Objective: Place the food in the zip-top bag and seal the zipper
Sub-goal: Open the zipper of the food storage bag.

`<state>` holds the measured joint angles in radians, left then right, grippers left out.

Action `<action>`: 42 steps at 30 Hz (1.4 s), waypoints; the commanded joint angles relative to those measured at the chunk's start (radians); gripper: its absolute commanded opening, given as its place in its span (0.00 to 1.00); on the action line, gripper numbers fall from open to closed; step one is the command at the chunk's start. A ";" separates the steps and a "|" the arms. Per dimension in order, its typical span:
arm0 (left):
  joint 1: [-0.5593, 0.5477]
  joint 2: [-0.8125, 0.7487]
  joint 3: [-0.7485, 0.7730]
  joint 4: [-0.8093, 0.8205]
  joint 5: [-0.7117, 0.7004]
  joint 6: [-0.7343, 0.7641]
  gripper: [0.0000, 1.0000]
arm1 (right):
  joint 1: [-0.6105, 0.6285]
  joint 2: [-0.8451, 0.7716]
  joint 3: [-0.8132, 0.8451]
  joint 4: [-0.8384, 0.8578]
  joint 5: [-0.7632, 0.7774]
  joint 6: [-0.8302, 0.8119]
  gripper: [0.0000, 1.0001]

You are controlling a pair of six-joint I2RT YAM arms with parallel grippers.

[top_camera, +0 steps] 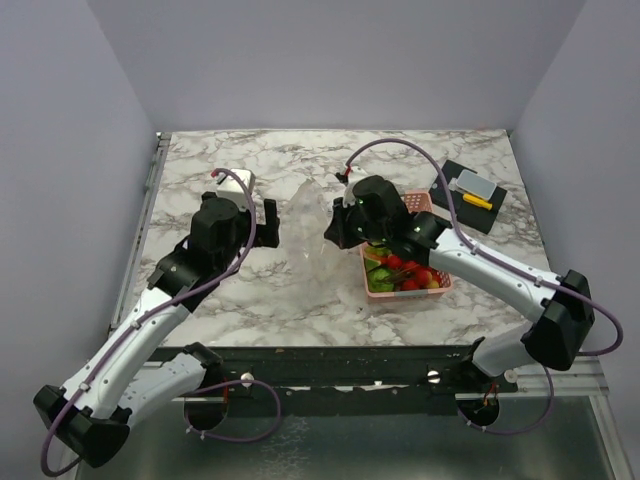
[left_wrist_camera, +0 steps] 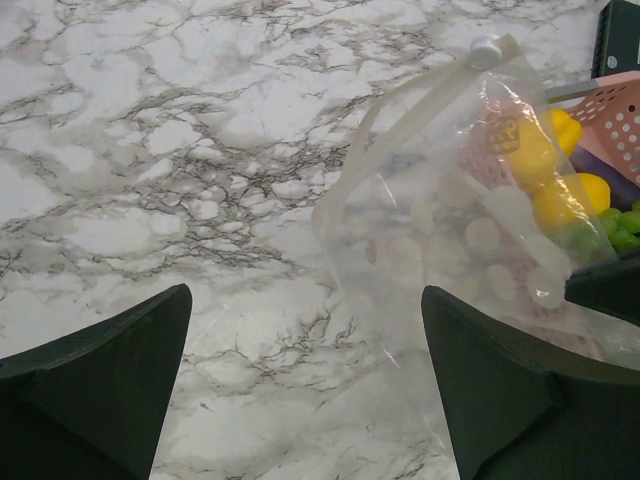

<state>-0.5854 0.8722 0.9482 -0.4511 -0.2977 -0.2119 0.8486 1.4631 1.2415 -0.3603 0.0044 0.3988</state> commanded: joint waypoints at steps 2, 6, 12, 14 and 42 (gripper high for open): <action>0.122 0.022 0.001 0.083 0.230 0.005 0.99 | -0.009 -0.094 0.015 -0.106 -0.038 -0.088 0.01; 0.194 0.065 0.012 0.110 0.328 -0.013 0.99 | -0.010 -0.129 0.052 -0.187 -0.058 -0.132 0.01; 0.276 0.116 0.025 0.165 0.519 -0.052 0.98 | -0.010 -0.203 0.075 -0.276 -0.106 -0.208 0.01; 0.291 0.126 0.024 0.175 0.571 -0.056 0.98 | -0.010 -0.233 0.076 -0.304 -0.123 -0.231 0.01; 0.255 0.036 -0.087 0.348 1.225 -0.082 0.88 | -0.010 -0.462 0.143 -0.533 -0.514 -0.390 0.01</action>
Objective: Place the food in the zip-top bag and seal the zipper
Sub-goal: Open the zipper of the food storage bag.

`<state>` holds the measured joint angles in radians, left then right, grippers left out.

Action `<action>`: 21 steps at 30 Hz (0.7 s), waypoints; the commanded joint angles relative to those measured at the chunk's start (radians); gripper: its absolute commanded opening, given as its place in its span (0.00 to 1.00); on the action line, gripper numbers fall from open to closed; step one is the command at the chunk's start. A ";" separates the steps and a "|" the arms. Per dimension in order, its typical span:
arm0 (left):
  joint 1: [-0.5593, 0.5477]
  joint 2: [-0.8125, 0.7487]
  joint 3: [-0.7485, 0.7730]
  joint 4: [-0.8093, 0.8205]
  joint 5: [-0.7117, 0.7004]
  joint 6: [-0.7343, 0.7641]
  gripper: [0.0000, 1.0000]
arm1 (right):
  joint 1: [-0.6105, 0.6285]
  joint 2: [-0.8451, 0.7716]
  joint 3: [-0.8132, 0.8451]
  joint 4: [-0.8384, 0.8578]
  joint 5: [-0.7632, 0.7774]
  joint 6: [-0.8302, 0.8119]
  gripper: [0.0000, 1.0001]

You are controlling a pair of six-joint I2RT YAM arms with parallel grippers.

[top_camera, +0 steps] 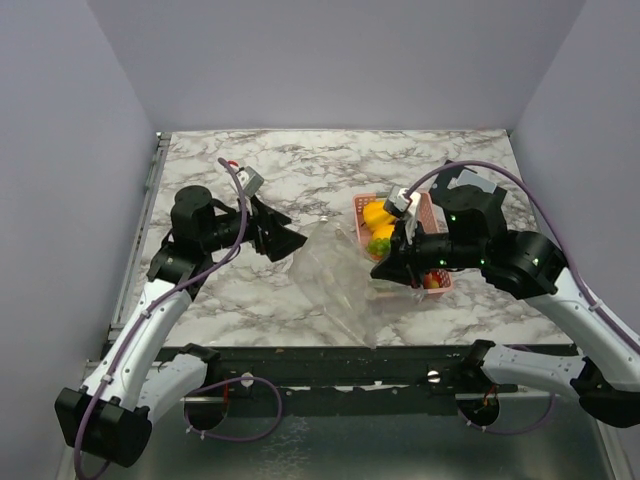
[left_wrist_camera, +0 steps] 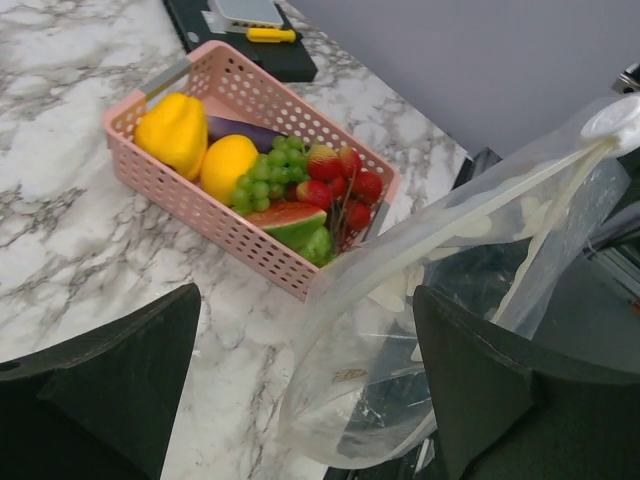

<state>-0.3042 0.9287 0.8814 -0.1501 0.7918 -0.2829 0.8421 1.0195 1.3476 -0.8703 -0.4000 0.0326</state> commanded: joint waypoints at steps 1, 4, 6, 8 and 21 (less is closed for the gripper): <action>-0.030 -0.022 -0.021 0.048 0.142 -0.012 0.86 | -0.003 -0.020 0.040 -0.021 -0.133 -0.023 0.01; -0.038 -0.030 -0.022 0.048 0.179 -0.012 0.79 | -0.003 -0.027 0.054 -0.025 -0.155 -0.052 0.01; -0.041 -0.036 -0.026 0.048 0.217 -0.017 0.77 | -0.003 -0.030 0.068 -0.033 -0.160 -0.055 0.01; -0.043 -0.045 -0.033 0.048 0.236 -0.027 0.75 | -0.003 -0.030 0.084 -0.048 -0.161 -0.056 0.01; -0.043 -0.064 -0.022 0.049 0.315 -0.058 0.67 | -0.003 -0.051 0.125 -0.136 -0.157 -0.060 0.01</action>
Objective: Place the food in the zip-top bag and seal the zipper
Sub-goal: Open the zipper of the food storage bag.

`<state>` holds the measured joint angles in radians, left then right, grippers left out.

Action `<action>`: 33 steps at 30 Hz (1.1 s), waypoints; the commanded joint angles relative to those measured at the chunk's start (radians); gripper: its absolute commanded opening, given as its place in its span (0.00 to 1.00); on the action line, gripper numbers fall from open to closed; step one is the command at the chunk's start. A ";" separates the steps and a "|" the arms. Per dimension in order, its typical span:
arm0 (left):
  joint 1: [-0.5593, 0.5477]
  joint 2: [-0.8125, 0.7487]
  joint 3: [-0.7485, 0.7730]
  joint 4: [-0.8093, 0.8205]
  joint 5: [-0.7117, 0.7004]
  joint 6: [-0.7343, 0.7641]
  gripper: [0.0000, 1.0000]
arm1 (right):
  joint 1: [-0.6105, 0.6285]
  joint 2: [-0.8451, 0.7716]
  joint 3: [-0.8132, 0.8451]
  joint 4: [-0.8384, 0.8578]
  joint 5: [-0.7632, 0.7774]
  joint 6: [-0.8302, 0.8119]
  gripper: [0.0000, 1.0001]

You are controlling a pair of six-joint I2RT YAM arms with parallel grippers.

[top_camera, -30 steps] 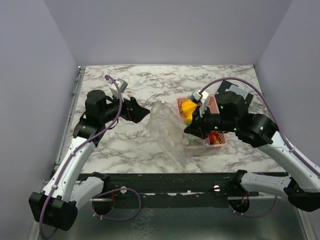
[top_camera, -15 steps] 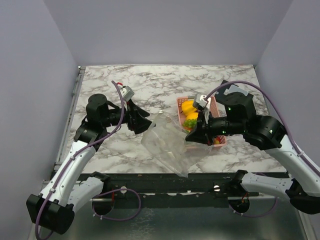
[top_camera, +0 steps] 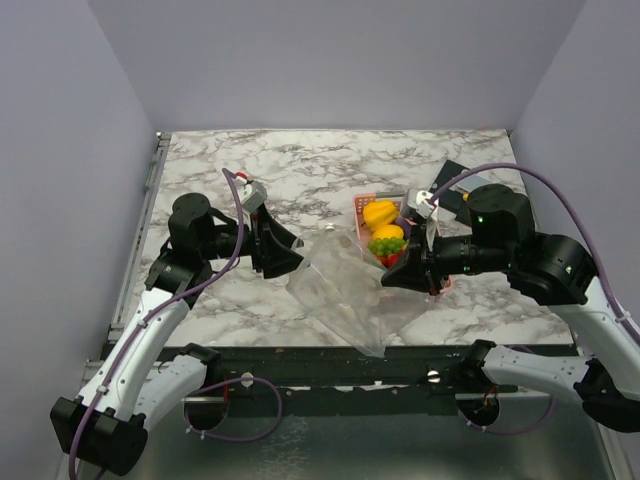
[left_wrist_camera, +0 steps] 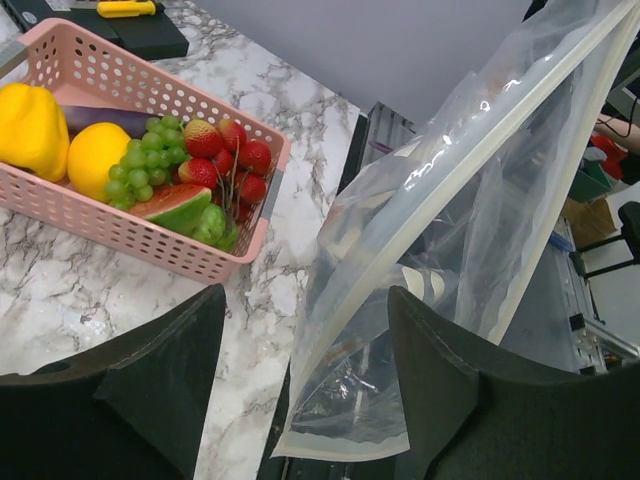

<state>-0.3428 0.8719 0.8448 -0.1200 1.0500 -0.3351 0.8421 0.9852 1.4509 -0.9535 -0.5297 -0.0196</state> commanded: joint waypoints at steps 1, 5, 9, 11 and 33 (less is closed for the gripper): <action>-0.004 -0.004 0.018 0.018 0.060 -0.006 0.65 | -0.003 -0.018 0.017 -0.053 -0.029 -0.006 0.01; -0.005 0.004 0.028 0.018 0.078 -0.007 0.55 | -0.003 -0.025 -0.001 -0.044 -0.035 0.004 0.01; -0.006 0.004 0.029 0.017 0.084 -0.007 0.43 | -0.003 -0.034 -0.013 -0.026 -0.036 0.013 0.01; -0.009 0.004 0.027 0.018 0.087 -0.006 0.33 | -0.004 -0.035 -0.018 -0.019 -0.037 0.015 0.01; -0.015 -0.043 0.108 -0.232 -0.219 0.093 0.00 | -0.003 -0.009 -0.019 0.061 0.318 0.108 0.50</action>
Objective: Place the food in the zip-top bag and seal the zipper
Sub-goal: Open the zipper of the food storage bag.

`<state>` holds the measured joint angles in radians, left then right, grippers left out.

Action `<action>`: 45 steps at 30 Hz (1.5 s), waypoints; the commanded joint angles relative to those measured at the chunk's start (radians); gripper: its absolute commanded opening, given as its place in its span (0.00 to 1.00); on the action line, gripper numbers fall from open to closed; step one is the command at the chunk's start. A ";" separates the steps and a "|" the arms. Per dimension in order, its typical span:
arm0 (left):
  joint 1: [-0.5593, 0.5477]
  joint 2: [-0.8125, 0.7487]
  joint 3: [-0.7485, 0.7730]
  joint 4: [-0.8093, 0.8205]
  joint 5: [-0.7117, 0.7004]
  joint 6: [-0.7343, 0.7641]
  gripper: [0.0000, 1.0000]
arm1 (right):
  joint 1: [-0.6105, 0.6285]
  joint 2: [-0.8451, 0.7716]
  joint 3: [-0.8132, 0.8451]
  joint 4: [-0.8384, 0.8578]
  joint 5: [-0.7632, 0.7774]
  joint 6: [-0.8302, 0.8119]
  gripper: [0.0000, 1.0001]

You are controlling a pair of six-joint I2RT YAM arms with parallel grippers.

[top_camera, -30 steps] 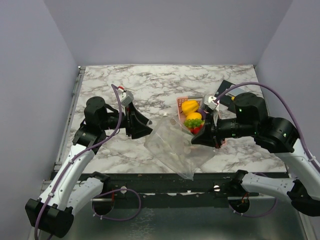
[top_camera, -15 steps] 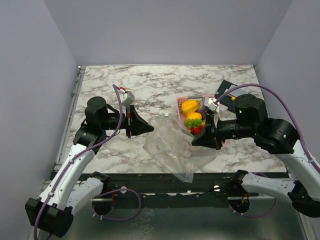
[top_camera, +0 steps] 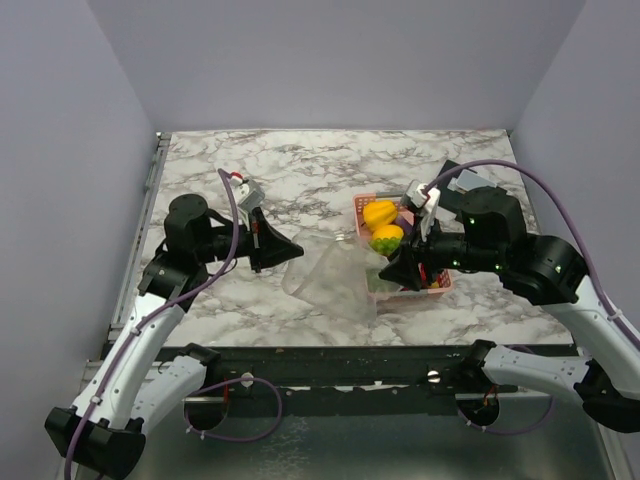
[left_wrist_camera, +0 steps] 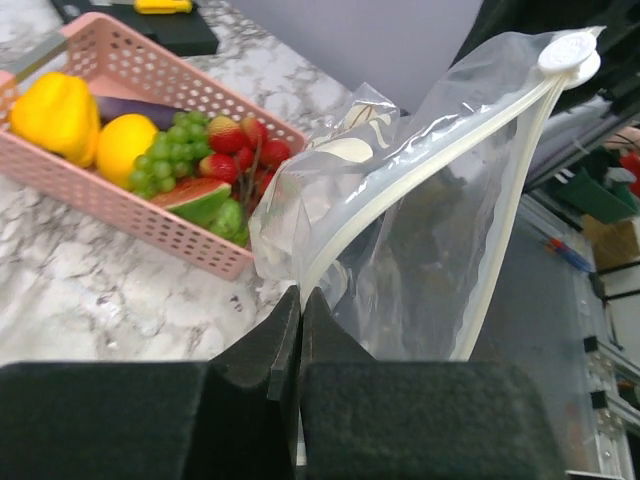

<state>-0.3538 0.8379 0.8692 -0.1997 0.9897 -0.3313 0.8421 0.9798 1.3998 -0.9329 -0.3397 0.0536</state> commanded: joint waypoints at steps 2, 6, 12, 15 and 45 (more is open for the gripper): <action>-0.004 0.006 0.134 -0.235 -0.248 0.125 0.00 | -0.004 0.002 0.050 0.046 0.138 0.051 0.55; -0.004 0.045 0.220 -0.342 -0.382 0.149 0.00 | -0.003 0.025 0.082 0.045 0.177 0.081 0.65; -0.004 0.090 0.319 -0.438 -0.582 0.147 0.00 | -0.003 0.092 0.116 0.080 0.189 0.131 0.68; -0.004 0.118 0.359 -0.476 -0.694 0.136 0.00 | -0.003 0.151 0.148 0.104 0.213 0.177 0.69; -0.005 0.233 0.387 -0.558 -1.046 -0.095 0.00 | 0.067 0.733 0.526 0.208 0.402 0.484 0.73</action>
<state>-0.3557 1.0599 1.2339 -0.7364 -0.0193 -0.4046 0.8864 1.6604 1.8545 -0.7193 0.0151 0.5316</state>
